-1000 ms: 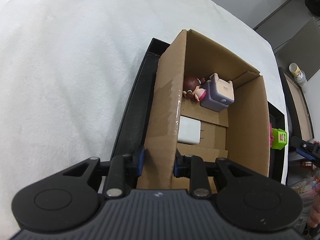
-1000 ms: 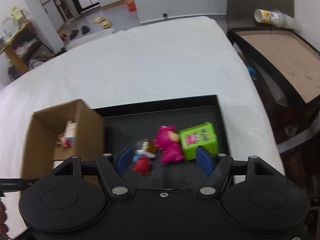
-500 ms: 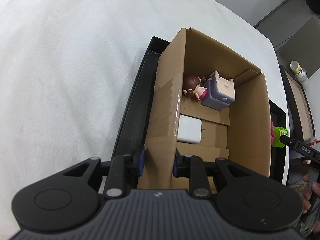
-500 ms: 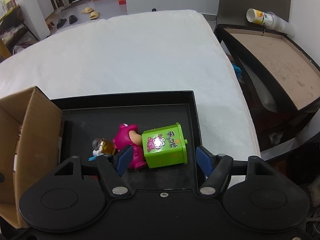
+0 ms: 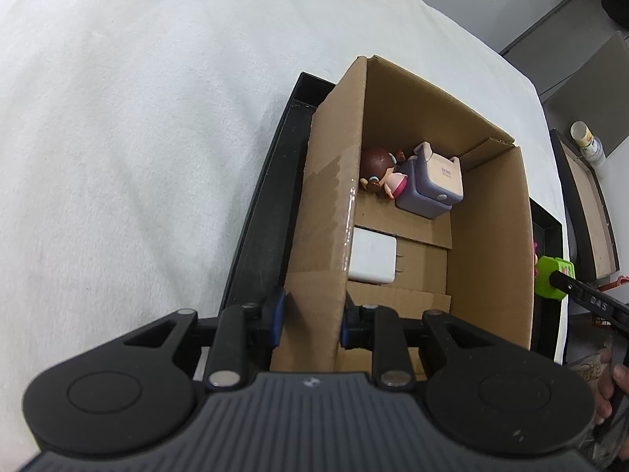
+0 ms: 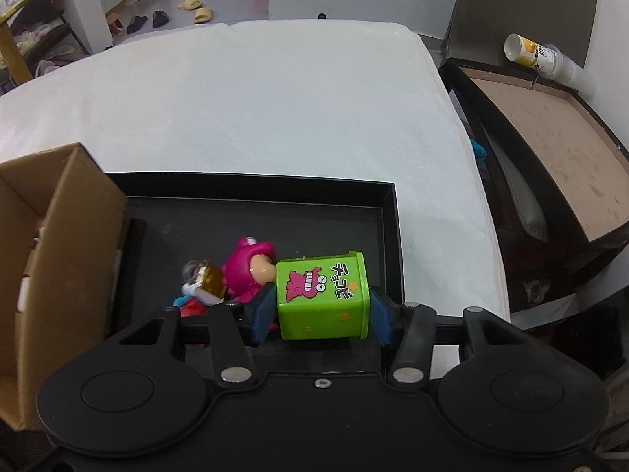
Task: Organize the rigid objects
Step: 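Move the right tool down and grasp the green cube box, then carry the green cube box into the cardboard box and open the right tool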
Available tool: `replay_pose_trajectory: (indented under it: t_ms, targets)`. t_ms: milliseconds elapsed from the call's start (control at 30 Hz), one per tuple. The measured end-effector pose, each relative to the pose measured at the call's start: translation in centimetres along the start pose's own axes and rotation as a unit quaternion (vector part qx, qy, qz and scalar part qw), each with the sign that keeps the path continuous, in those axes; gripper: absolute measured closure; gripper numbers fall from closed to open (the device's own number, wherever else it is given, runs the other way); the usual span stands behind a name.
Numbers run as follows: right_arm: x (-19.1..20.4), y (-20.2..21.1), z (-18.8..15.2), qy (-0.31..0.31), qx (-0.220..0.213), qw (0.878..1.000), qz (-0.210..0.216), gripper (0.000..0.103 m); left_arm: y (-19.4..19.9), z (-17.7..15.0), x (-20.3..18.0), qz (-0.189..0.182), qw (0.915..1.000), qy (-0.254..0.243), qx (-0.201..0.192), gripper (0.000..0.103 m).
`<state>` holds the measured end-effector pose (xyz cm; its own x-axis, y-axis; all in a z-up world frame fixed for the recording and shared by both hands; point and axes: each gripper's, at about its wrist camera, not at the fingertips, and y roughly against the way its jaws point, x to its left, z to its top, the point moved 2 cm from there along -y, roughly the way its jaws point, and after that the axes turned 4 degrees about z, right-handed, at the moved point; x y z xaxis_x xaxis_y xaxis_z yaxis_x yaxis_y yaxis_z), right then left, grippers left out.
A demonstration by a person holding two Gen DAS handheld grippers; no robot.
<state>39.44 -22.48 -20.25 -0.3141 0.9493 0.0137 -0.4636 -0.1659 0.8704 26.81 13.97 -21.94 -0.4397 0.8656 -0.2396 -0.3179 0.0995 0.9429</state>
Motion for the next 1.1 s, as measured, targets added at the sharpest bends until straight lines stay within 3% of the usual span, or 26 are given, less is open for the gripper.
replay_pose_trajectory:
  t_ms: [467, 1100]
  targets:
    - [3.3, 5.4, 0.2, 0.006, -0.023, 0.999, 0.033, 0.054, 0.3, 0.0, 0.3, -0.004, 1.0, 0.005, -0.004, 0.078]
    - [10.3, 8.6, 2.2, 0.036, -0.041, 0.996, 0.073, 0.054, 0.3, 0.1, 0.7, -0.019, 0.9998, 0.003, -0.004, 0.077]
